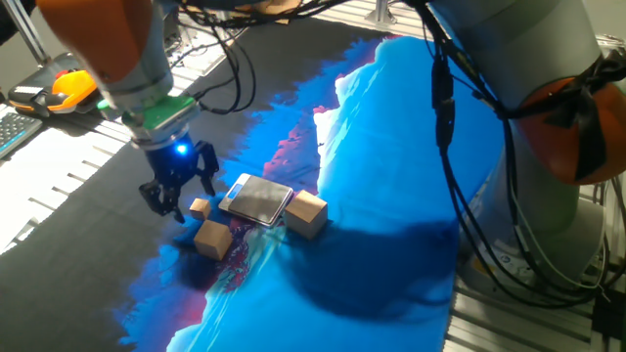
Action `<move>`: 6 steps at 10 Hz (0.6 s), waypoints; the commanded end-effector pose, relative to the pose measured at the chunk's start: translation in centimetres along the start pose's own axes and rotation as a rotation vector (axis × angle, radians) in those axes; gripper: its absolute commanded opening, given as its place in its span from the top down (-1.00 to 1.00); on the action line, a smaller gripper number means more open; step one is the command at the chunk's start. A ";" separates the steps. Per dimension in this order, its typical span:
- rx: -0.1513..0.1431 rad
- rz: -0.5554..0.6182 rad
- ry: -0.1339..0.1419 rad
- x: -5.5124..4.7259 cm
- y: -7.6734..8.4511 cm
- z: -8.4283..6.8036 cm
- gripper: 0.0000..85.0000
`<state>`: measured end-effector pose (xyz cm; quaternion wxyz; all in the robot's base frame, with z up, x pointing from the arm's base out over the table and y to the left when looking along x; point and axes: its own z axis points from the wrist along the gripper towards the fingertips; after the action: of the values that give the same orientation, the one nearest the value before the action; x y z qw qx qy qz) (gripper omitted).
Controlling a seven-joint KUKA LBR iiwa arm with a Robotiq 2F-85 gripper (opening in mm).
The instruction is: Place the block on the scale
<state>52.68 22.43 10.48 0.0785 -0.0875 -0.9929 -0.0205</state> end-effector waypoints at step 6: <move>0.002 -0.034 -0.008 0.1 1.2 1.9 -0.60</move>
<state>52.47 23.70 8.69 0.0746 -0.0697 -0.9946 -0.0205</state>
